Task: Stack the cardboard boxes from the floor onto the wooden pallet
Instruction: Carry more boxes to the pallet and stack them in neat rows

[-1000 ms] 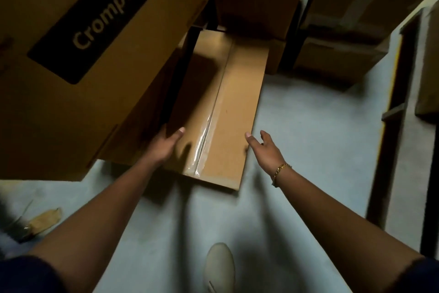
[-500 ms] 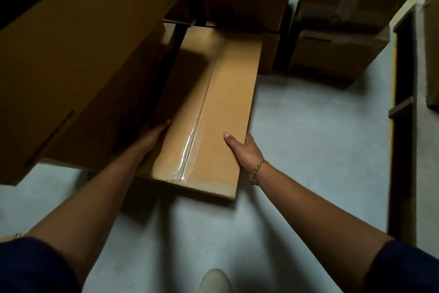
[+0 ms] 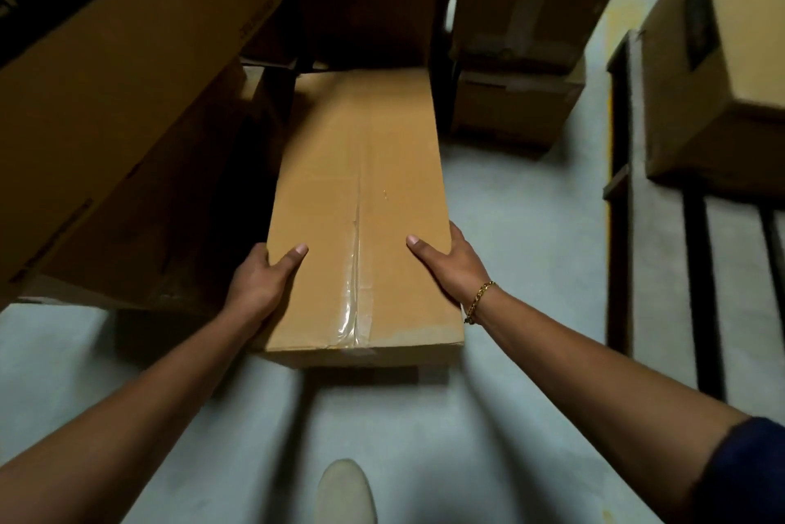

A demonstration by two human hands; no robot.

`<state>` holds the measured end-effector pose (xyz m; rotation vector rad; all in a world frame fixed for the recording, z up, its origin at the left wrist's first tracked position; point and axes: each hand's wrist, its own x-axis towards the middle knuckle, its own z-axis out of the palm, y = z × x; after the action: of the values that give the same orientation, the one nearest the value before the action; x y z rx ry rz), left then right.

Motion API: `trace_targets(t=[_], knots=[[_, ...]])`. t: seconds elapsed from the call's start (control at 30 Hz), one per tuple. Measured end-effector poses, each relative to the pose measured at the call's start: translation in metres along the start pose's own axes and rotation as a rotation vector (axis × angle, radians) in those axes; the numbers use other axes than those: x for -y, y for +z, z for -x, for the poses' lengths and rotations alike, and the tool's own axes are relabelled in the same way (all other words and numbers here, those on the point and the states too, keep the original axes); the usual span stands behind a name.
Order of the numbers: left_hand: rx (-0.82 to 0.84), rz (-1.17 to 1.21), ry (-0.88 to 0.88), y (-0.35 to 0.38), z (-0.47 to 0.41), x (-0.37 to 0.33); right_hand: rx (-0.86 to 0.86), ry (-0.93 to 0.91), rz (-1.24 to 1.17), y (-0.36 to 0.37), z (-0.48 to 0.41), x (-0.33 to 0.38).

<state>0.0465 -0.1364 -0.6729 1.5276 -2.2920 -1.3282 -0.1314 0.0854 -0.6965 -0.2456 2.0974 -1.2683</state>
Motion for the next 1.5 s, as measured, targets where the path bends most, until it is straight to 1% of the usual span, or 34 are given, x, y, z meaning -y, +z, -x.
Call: trace_targets(t=[0.17, 0.3, 0.4, 0.63, 0.77, 0.97, 1.2, 1.27, 1.5], knots=[[0.004, 0.031, 0.046, 0.034, 0.059, -0.032, -0.037, -0.032, 0.034, -0.068, 0.041, -0.005], [0.048, 0.102, 0.068, 0.059, 0.097, -0.058, -0.065, -0.080, 0.021, -0.120, 0.073, -0.010], [0.066, 0.111, 0.101, 0.083, 0.127, -0.072, -0.103, -0.096, 0.006, -0.159, 0.094, -0.023], [0.143, 0.102, 0.170, 0.146, 0.191, -0.109, -0.209, -0.090, -0.003, -0.245, 0.156, -0.060], [0.207, 0.160, 0.195, 0.178, 0.231, -0.122, -0.258, -0.066, -0.020, -0.285, 0.193, -0.086], [0.294, 0.229, 0.194, 0.221, 0.285, -0.127, -0.329, 0.011, -0.048, -0.325, 0.244, -0.129], [0.365, 0.180, 0.205, 0.262, 0.323, -0.129, -0.403, 0.089, -0.060, -0.352, 0.285, -0.180], [0.382, 0.160, 0.209, 0.275, 0.333, -0.132, -0.419, 0.114, -0.105, -0.360, 0.295, -0.192], [0.394, 0.114, 0.232, 0.307, 0.356, -0.142, -0.446, 0.160, -0.176, -0.383, 0.312, -0.224]])
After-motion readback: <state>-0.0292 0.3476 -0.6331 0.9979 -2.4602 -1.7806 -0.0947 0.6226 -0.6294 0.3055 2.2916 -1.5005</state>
